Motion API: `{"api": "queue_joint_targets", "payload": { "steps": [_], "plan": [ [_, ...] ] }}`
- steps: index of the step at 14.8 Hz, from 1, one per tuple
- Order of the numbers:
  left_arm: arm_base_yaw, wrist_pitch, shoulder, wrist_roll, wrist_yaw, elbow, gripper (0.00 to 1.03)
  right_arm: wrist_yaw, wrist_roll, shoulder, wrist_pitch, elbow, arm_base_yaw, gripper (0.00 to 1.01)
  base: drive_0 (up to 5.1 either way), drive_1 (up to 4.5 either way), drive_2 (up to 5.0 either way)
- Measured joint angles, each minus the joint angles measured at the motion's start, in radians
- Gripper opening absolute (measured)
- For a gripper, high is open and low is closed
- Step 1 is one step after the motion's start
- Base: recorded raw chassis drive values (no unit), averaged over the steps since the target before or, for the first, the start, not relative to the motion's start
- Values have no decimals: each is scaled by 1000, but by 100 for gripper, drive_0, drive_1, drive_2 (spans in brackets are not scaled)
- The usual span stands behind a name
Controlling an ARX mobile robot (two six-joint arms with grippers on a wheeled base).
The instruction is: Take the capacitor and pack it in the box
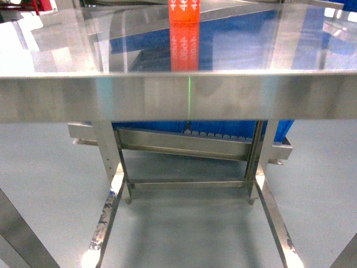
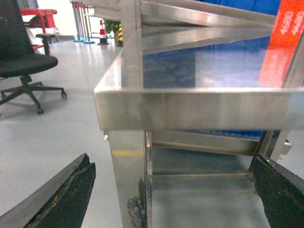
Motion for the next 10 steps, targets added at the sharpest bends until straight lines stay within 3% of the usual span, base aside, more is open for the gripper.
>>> {"api": "queue_joint_targets", "payload": {
  "steps": [10],
  "plan": [
    [0, 3, 0, 0, 1, 0, 98, 0, 1, 0, 3, 0, 0, 98, 0, 0, 0]
  ]
}}
